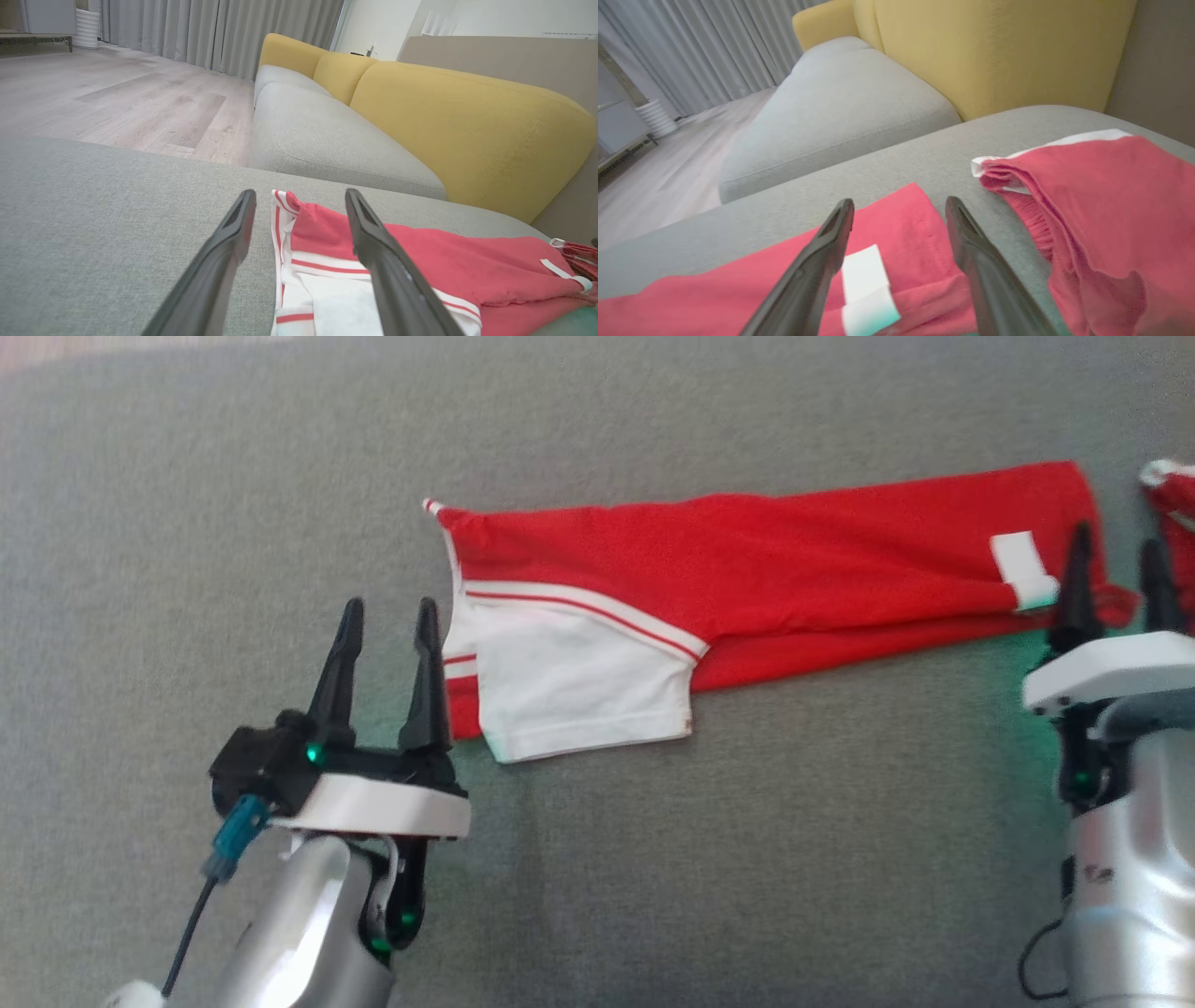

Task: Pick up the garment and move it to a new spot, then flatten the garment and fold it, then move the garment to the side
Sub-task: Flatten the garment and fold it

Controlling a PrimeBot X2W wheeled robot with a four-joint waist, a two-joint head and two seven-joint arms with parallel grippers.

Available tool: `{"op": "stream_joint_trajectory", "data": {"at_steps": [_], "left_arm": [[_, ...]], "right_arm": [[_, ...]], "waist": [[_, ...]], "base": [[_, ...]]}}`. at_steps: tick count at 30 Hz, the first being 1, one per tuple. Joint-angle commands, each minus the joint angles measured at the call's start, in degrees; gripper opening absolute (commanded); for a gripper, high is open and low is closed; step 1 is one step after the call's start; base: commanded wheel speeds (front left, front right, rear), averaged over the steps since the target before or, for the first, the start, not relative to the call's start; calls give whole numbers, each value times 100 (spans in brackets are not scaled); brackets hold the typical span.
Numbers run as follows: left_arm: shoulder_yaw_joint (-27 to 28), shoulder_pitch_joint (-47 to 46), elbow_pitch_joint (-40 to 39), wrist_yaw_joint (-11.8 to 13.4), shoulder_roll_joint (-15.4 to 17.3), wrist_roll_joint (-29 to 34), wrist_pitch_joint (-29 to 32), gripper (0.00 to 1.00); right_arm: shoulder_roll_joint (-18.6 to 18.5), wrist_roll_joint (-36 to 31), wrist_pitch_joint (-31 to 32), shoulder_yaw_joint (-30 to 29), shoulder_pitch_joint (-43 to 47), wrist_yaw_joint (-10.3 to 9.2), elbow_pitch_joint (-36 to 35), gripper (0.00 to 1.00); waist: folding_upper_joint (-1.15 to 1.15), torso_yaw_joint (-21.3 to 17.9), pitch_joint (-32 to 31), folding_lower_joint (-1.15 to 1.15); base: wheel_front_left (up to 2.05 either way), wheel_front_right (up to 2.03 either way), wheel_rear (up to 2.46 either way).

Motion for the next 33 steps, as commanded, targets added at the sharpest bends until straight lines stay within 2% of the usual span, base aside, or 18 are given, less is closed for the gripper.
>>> {"op": "stream_joint_trajectory", "data": {"at_steps": [1,7,18,19,20,21,27,33], "left_arm": [[102,-216,-121,-60,21,81,-53,100],[92,-389,-4,-64,-17,159,-53,100],[172,-446,-3,-10,2,208,-53,100],[177,-442,-7,-8,6,208,-53,100],[176,-438,-8,-9,14,212,-53,100],[171,-434,-8,-9,23,221,-53,100],[191,-391,-13,12,52,210,-53,100],[261,-250,-22,23,54,151,-53,100]], "right_arm": [[-48,-166,23,-104,-221,-5,3,100],[-20,-624,12,-831,-547,-5,818,100],[11,-514,-65,-503,-820,-5,1919,100],[11,-485,-81,-463,-839,-5,1975,58],[11,-463,-105,-424,-856,-5,2021,6],[10,-454,-139,-380,-868,-5,2055,0],[-198,-332,-375,-317,-896,-5,2085,0],[-628,-252,-488,-462,-781,-5,1838,0]], "waist": [[0,144,197,-2],[0,169,281,-2],[0,9,285,-2],[0,-2,281,-2],[0,-11,274,-2],[0,-18,262,-2],[0,-39,99,-2],[0,-97,-168,-2]], "base": [[0,0,0],[0,0,0],[0,0,0],[0,0,0],[0,0,0],[0,0,0],[0,0,0],[0,0,0]]}}
